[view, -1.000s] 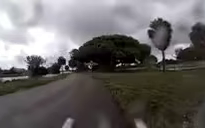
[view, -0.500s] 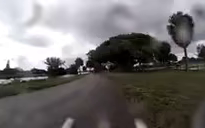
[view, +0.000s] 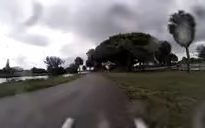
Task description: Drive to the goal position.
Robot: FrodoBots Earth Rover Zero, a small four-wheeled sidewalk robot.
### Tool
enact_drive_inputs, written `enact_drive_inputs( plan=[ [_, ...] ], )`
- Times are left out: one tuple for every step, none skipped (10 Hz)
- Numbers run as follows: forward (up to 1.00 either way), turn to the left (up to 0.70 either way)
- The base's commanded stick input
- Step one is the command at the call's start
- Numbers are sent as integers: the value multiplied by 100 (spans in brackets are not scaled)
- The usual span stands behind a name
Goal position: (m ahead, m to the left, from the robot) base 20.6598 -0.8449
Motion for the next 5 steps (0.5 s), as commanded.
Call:
enact_drive_inputs(
  plan=[
    [97, 1],
    [100, 0],
    [100, 0],
    [100, 0],
    [100, 0]
  ],
)
